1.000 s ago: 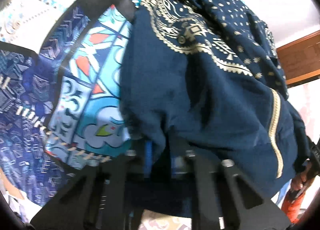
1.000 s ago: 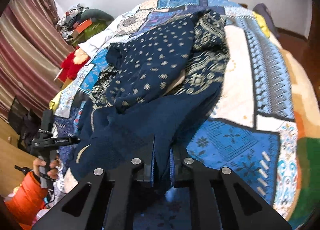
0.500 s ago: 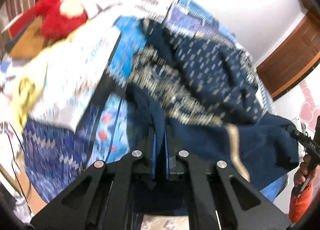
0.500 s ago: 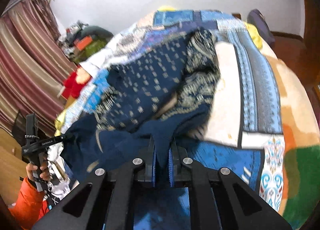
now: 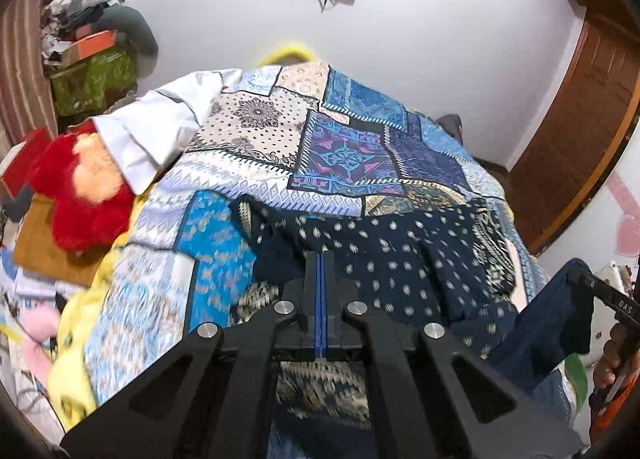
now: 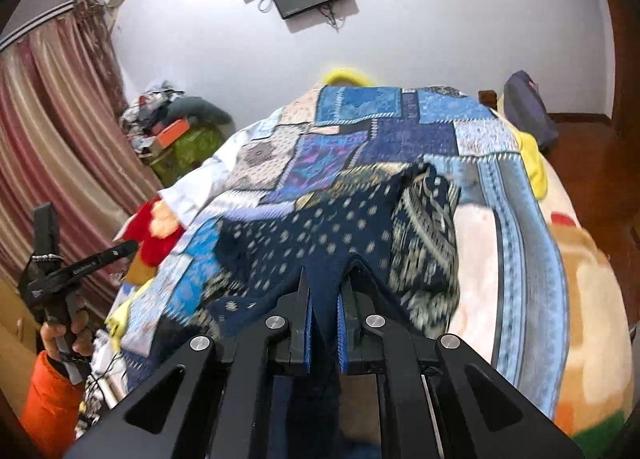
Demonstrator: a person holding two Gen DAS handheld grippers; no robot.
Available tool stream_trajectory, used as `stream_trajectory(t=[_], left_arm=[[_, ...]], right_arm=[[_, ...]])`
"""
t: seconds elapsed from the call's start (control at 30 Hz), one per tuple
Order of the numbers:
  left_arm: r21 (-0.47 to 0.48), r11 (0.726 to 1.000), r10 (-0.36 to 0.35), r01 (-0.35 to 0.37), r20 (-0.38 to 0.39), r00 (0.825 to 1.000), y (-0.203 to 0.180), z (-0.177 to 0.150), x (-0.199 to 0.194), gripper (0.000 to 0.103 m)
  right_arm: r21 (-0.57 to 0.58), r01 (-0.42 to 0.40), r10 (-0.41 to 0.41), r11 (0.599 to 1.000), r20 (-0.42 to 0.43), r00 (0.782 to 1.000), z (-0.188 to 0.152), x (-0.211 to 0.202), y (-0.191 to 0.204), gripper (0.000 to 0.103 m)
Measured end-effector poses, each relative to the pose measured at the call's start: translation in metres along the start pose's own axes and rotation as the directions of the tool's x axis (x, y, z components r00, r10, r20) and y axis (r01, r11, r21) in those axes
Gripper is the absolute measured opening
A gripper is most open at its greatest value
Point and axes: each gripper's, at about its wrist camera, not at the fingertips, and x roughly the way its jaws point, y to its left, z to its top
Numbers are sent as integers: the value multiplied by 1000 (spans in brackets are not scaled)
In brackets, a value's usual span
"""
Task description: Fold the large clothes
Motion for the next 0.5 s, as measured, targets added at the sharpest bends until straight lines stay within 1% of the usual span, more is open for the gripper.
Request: stream_trajectory(t=[0.03,0.07,0.13,0.17,0.23,0.27,0.3,0.33,0.37,0.4,0.43,0.47,0.5], left_arm=[[0,1000,6,-6,-14,1000,0,3,9,0],[0,1000,8,-8,-34,999,1,3,18,0],[2,1000,16,-16,-100,995,3,-2,42,0],[10,1000,25,-24,-133,991,4,-9,52,1],[38,999,35,-28,-191,981,4,-25,65,6],[54,998,48,-37,-218,975,3,-34,69,14],[68,997,60,-45,-243,968,3,-44,73,25],[80,995,71,-52,-259,963,3,-52,74,32],[99,993,92,-67,-274,957,4,-63,74,47],[115,990,109,-79,-278,954,4,-72,71,58],[125,988,122,-90,-280,952,5,-81,67,62],[126,987,130,-97,-283,950,6,-86,64,69],[115,987,139,-110,-290,947,10,-95,58,77]], right_arm=[[-4,21,-21,1000,0,1000,7,11,-2,7],[-22,61,-61,998,-5,998,13,26,-4,7],[-42,116,-117,992,-25,993,17,48,-11,7],[-35,139,-140,990,-53,989,17,62,-19,7],[-26,170,-171,985,-109,979,11,80,-34,7],[-26,184,-185,983,-132,974,7,86,-42,8],[-32,198,-201,980,-163,966,1,93,-49,8],[-40,206,-210,978,-193,959,-5,97,-56,8],[-52,207,-213,977,-232,949,-13,101,-63,8],[-60,207,-215,977,-256,942,-18,103,-68,8],[-69,212,-223,975,-282,933,-23,104,-72,8],[-84,226,-241,971,-298,924,-28,102,-76,8],[-109,254,-275,961,-301,913,-32,99,-78,8]])
